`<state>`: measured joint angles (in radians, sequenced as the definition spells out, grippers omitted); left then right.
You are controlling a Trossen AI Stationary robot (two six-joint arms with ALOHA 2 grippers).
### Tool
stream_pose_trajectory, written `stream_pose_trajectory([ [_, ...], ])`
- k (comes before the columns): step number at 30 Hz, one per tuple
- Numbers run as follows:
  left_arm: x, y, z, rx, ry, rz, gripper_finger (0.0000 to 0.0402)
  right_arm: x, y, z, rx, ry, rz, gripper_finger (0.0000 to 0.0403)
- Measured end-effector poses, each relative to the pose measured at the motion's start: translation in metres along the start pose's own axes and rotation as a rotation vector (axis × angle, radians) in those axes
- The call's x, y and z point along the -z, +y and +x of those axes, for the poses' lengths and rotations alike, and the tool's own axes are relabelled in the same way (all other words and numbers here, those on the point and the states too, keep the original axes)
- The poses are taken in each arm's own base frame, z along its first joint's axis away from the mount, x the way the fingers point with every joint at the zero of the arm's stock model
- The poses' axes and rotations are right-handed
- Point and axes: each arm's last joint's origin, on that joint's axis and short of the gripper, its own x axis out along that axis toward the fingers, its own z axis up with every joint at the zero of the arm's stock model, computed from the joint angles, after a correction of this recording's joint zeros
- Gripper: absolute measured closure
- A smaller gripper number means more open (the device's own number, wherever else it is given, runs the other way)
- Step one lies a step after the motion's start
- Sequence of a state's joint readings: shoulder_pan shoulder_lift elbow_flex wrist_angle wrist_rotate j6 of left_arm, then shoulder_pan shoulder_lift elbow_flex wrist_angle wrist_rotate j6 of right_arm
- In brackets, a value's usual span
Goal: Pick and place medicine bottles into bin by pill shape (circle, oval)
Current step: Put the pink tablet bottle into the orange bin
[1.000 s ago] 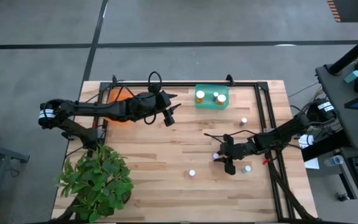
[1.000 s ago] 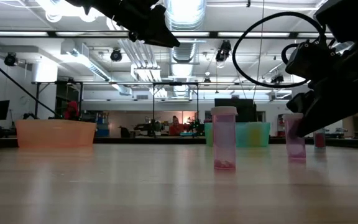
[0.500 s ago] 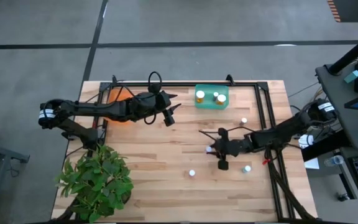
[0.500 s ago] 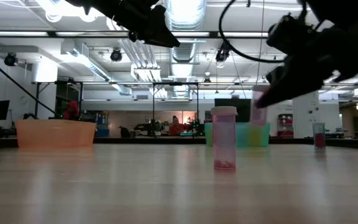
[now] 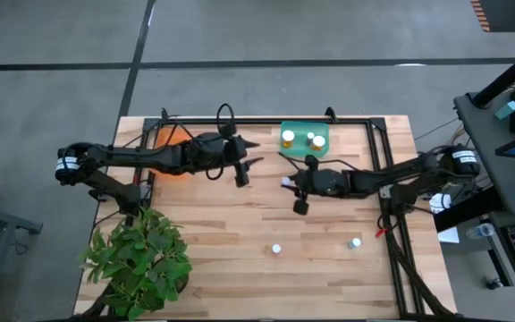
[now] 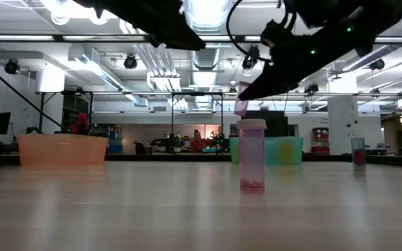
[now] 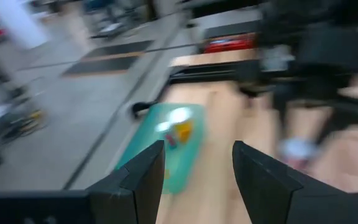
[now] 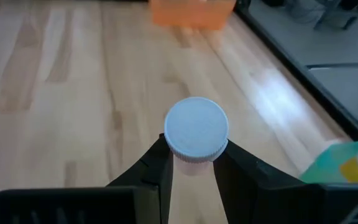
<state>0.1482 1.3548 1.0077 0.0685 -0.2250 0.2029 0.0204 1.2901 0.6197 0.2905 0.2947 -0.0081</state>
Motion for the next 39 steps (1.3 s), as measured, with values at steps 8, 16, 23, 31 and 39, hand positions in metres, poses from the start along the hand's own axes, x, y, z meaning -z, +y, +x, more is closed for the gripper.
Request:
stream_pose_trajectory([
  [8, 0.016, -0.017, 0.014, 0.325, -0.014, 0.052, 0.0233, -0.009, -0.007, 0.026, 0.038, -0.020, -0.005, 0.0312],
  [16, 0.047, -0.031, 0.048, 0.334, 0.032, 0.048, 0.0233, -0.023, -0.003, 0.043, 0.026, 0.040, -0.077, 0.0312],
  [23, 0.052, -0.033, 0.051, 0.345, 0.047, 0.021, 0.0233, -0.023, -0.003, 0.047, 0.009, 0.085, -0.080, 0.0312],
  [31, 0.055, -0.034, 0.051, 0.349, 0.052, 0.020, 0.0233, -0.020, -0.003, 0.047, -0.023, 0.108, -0.069, 0.0312],
  [39, 0.055, -0.034, 0.050, 0.350, 0.055, 0.018, 0.0233, -0.013, -0.004, 0.046, -0.029, 0.181, -0.119, 0.0312],
])
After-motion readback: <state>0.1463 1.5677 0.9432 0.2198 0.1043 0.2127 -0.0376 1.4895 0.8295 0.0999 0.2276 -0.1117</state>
